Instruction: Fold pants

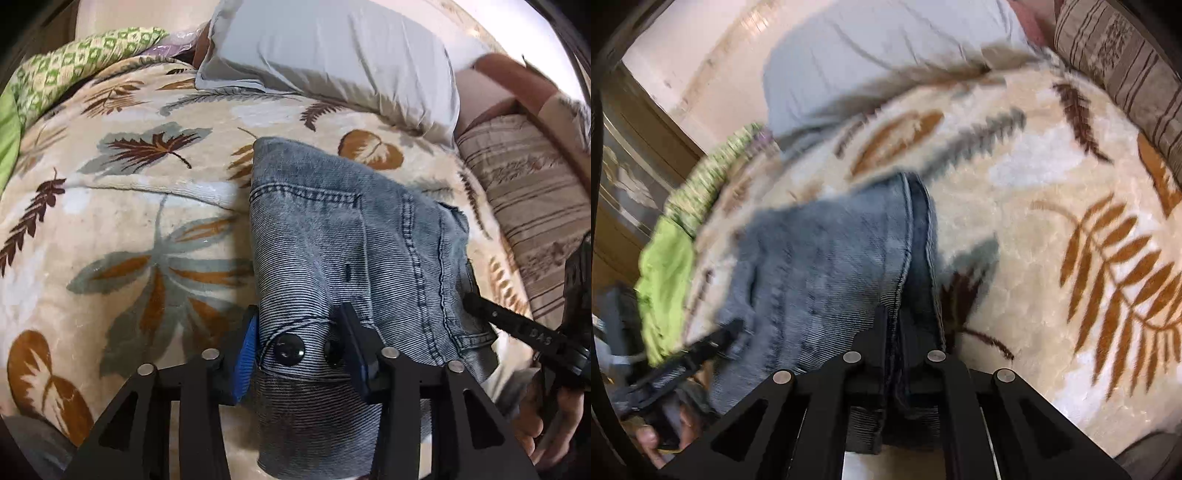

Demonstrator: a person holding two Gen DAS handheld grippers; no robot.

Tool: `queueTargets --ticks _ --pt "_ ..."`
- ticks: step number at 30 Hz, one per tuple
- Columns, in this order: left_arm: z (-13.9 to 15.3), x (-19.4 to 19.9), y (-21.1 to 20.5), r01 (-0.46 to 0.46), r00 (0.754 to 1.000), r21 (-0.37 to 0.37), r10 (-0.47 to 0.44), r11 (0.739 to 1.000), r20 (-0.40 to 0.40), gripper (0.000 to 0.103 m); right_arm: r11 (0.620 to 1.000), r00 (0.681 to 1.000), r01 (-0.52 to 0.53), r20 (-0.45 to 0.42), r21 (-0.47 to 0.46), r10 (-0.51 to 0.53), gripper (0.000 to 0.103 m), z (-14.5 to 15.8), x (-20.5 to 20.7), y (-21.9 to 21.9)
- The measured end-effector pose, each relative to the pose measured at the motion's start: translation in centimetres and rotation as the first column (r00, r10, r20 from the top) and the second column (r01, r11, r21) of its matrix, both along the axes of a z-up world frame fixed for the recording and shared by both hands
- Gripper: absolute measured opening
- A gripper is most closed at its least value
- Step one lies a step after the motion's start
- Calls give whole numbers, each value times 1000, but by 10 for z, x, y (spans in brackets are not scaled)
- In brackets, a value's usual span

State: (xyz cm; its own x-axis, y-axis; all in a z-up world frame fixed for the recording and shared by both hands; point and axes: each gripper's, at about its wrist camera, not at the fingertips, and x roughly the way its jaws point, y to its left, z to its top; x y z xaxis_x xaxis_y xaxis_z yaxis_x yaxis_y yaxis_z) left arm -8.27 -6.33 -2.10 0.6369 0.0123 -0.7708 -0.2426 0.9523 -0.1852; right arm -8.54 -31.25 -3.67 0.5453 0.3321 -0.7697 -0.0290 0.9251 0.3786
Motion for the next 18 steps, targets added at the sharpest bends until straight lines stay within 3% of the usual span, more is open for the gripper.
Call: queueTargets --ticks 3,4,5,6,7,9,12,15,17,18 --pt "10 -5 2 4 1000 -39 -4 999 11 48 1000 1000 -5 -14 23 5 15 -1 -1 0" --pt "15 -9 4 12 1000 -59 -11 998 18 49 998 1000 -5 -3 69 5 28 6 -4 -4" --pt "17 -11 9 17 1000 -75 -15 997 23 57 992 1000 -6 13 123 5 56 11 -8 -10" --pt "20 -19 12 19 999 -107 -15 994 37 67 987 1000 0 31 158 -5 69 16 -13 -15" --pt "19 -23 16 17 999 -130 -11 991 46 71 984 998 23 58 179 -34 75 22 -22 -23" --pt "16 -31 22 9 999 -178 0 984 47 73 982 997 30 58 186 -42 75 24 -28 -28" --pt "5 -31 32 -1 1000 -261 2 965 3 71 975 999 42 -15 217 -39 74 6 -30 -34" --pt "-3 -26 33 6 999 -283 -16 959 -32 64 965 997 20 -75 263 0 59 -8 -24 -31" --pt "-4 -24 28 5 999 -238 -15 971 -38 64 982 996 15 -89 187 2 31 -11 -23 -25" --pt "-4 -24 22 7 999 -205 -15 979 -39 63 989 996 8 -90 147 6 30 -11 -23 -22"
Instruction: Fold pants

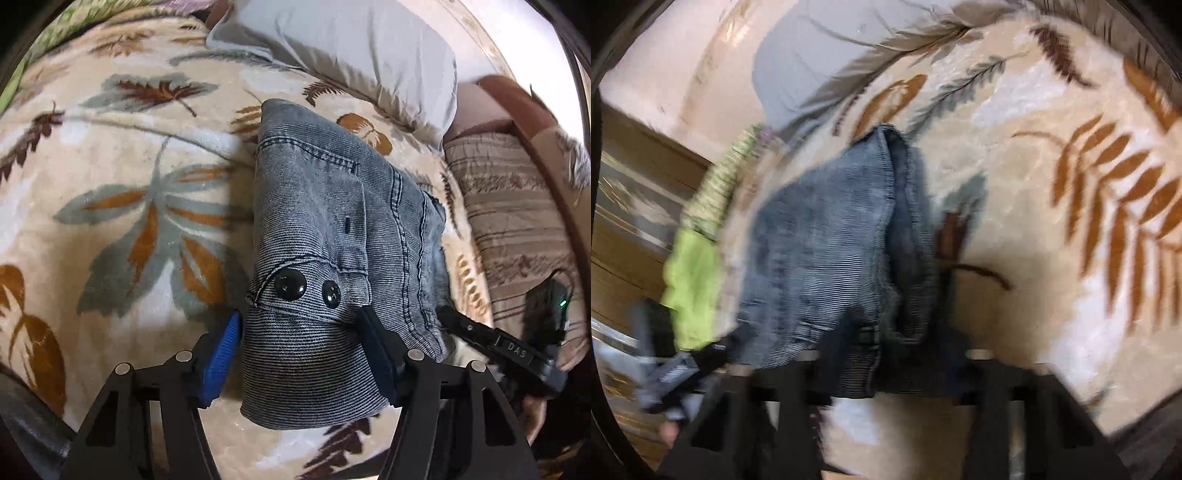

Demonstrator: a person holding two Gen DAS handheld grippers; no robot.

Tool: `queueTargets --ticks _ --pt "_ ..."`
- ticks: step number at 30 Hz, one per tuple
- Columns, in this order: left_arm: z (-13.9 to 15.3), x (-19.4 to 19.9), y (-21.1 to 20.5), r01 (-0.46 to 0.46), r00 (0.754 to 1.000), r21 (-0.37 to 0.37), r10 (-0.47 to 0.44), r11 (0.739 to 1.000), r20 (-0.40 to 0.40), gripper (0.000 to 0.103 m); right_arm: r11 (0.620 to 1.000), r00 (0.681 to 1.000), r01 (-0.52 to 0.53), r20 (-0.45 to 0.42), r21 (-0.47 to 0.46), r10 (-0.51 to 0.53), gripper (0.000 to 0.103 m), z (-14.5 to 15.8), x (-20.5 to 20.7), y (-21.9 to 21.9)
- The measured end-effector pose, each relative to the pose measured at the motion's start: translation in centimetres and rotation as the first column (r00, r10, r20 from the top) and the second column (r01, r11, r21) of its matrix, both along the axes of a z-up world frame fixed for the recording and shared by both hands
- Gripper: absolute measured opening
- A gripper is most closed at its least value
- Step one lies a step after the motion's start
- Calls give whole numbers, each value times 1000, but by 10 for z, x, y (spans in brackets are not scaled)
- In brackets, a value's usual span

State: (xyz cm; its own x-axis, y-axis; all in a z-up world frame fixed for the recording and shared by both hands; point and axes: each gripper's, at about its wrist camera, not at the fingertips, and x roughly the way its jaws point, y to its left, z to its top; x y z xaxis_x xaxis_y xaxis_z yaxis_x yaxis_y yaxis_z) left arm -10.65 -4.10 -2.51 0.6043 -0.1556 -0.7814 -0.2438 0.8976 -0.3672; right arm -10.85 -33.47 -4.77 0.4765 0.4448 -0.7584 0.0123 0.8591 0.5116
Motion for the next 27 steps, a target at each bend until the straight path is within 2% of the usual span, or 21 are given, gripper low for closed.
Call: queueTargets --ticks 2,5,9,12,16,22,27 --pt "2 1 -8 3 1000 64 -4 998 7 63 999 1000 -17 -2 -47 17 26 2 0 6" --pt "2 2 -20 7 1000 166 -9 986 16 72 993 1000 -21 -10 -116 20 29 -1 2 13" --pt "3 -1 -24 -12 1000 165 8 986 19 73 992 1000 -17 -1 -128 17 33 -4 2 14" --pt "10 -9 -35 -20 999 224 12 974 35 73 994 1000 0 24 -109 2 42 0 -6 11" --pt "18 -30 -54 -6 999 286 -7 958 44 72 991 998 4 63 -133 4 65 14 -20 14" --pt "40 -62 -72 -28 998 346 7 938 62 72 977 1000 25 22 -213 -21 66 29 -49 28" --pt "63 -104 -86 -85 995 371 59 925 82 72 974 998 29 52 -226 -18 67 60 -79 38"
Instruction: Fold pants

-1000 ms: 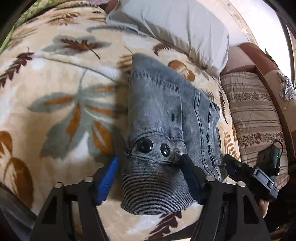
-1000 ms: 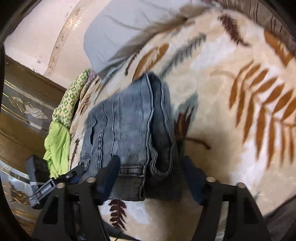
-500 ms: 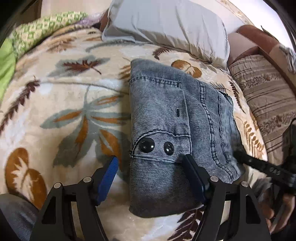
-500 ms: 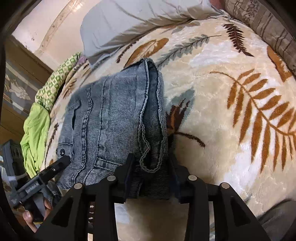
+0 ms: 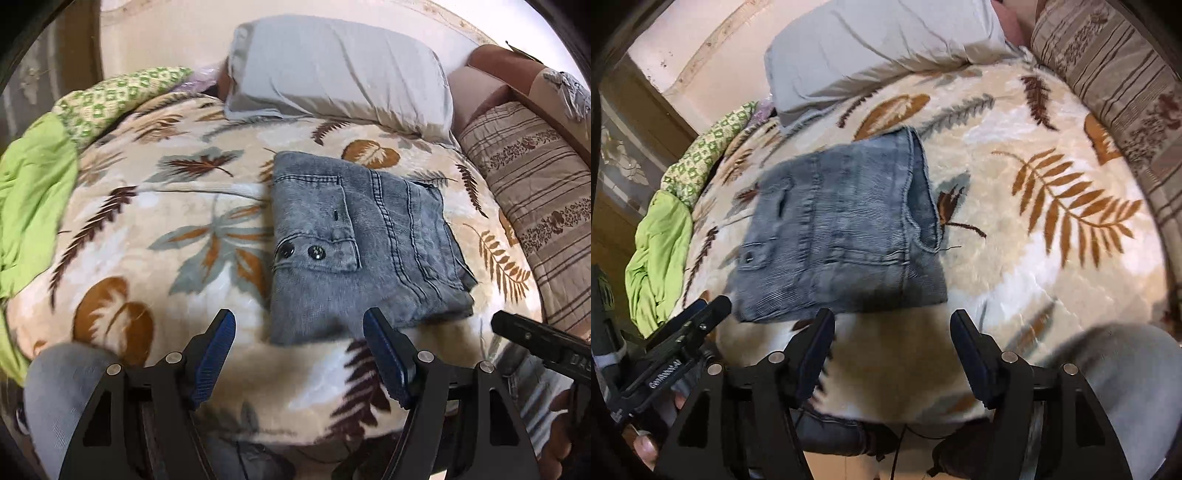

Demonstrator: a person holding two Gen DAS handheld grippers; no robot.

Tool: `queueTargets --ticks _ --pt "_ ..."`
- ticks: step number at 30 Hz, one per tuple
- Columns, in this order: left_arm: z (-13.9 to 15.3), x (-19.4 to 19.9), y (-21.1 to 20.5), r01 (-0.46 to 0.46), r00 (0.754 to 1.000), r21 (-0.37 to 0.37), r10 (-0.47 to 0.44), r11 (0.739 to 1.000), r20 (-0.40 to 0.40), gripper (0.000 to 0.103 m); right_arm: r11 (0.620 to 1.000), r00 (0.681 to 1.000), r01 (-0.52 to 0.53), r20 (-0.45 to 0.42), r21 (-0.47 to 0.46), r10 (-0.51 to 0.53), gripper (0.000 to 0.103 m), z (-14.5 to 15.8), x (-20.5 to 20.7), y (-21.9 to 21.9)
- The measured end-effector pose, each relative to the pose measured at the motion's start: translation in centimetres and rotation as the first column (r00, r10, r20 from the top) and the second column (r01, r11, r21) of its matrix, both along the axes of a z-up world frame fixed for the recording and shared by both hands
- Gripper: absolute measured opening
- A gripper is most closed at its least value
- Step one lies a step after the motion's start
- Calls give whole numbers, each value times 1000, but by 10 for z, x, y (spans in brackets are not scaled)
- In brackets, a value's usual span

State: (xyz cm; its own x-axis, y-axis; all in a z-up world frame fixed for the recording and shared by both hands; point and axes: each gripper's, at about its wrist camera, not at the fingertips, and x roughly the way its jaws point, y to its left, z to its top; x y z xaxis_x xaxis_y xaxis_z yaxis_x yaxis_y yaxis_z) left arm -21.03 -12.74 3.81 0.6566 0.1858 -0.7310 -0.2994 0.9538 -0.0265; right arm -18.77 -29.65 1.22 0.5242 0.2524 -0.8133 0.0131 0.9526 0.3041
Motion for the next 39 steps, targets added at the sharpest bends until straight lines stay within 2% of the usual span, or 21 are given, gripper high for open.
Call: queueTargets --ticks 5,13,18,22,26,29,39 --pt "29 -31 -17 5 1000 60 -4 998 -2 72 997 998 -15 56 -73 19 68 33 -29 13" --pt "80 -91 -47 -22 996 135 9 991 93 72 990 990 -5 140 -141 25 72 83 -60 22" --pt "91 -111 -61 34 996 130 -44 991 75 72 989 986 -4 164 -151 29 72 104 -72 26" --pt "107 -125 -64 37 996 106 -45 994 71 72 990 980 -6 197 -139 33 72 115 -82 28" --pt "119 -128 -63 31 997 132 -41 991 68 73 986 978 -7 204 -164 41 72 120 -90 32" --pt "121 -126 -61 27 998 141 -35 990 58 74 984 977 -8 211 -176 46 72 122 -95 34" --pt "127 -141 -62 9 994 161 -27 987 108 75 982 971 -10 233 -189 55 72 126 -102 37"
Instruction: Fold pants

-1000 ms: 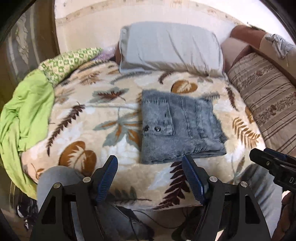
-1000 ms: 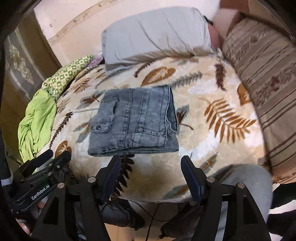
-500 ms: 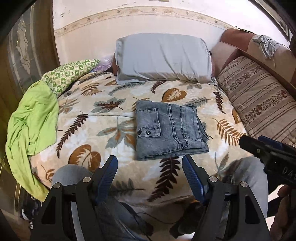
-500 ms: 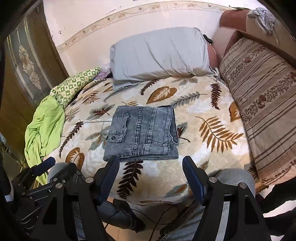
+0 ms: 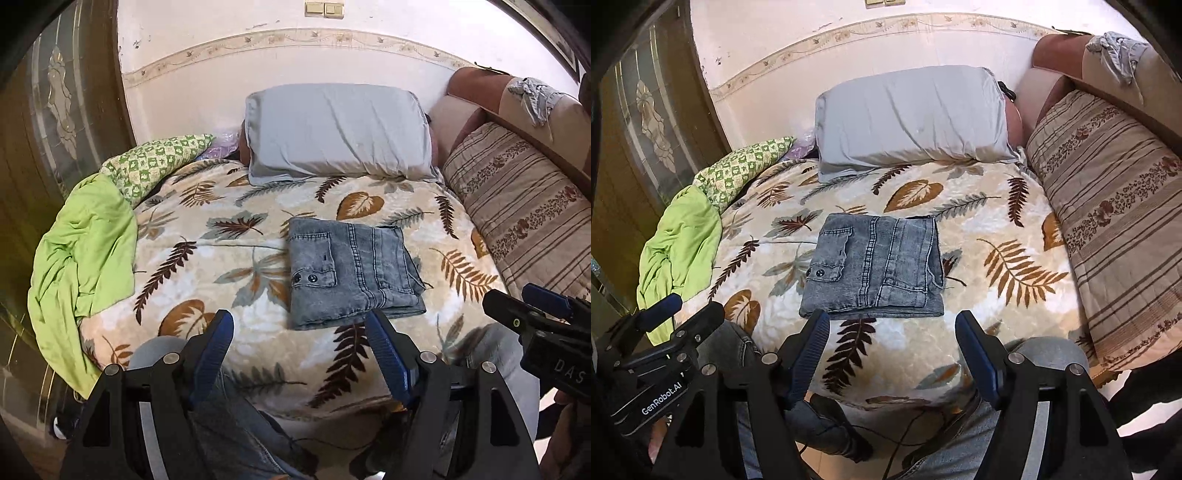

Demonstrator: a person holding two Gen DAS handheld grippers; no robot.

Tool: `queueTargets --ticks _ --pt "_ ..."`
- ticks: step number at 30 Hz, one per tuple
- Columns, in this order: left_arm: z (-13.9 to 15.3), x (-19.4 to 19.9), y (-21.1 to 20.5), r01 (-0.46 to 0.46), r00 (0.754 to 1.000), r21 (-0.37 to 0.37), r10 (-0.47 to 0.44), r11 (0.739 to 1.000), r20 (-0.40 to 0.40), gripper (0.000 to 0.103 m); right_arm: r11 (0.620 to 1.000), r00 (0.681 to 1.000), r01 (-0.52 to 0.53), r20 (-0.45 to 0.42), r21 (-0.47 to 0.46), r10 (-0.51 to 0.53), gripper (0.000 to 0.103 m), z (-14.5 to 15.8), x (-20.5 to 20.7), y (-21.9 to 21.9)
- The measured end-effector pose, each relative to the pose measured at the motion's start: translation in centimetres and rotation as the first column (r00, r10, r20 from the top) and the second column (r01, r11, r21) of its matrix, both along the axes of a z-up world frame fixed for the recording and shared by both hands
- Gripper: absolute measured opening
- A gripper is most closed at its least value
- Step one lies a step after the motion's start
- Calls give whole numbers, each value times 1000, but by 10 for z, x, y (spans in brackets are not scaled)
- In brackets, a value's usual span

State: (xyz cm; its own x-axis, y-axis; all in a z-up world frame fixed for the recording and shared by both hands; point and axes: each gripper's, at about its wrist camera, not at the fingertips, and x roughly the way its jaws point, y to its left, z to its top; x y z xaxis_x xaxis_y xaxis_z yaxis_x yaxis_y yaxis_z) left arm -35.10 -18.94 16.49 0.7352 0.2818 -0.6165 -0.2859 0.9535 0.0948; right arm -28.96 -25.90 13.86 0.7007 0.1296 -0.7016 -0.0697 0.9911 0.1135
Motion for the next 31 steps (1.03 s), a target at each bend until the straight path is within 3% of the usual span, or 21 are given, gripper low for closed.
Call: queueTargets --ticks 31 --pt "-11 31 15 17 999 -26 -18 1000 -49 75 1000 999 -1 -45 -6 0 72 -17 16 -1"
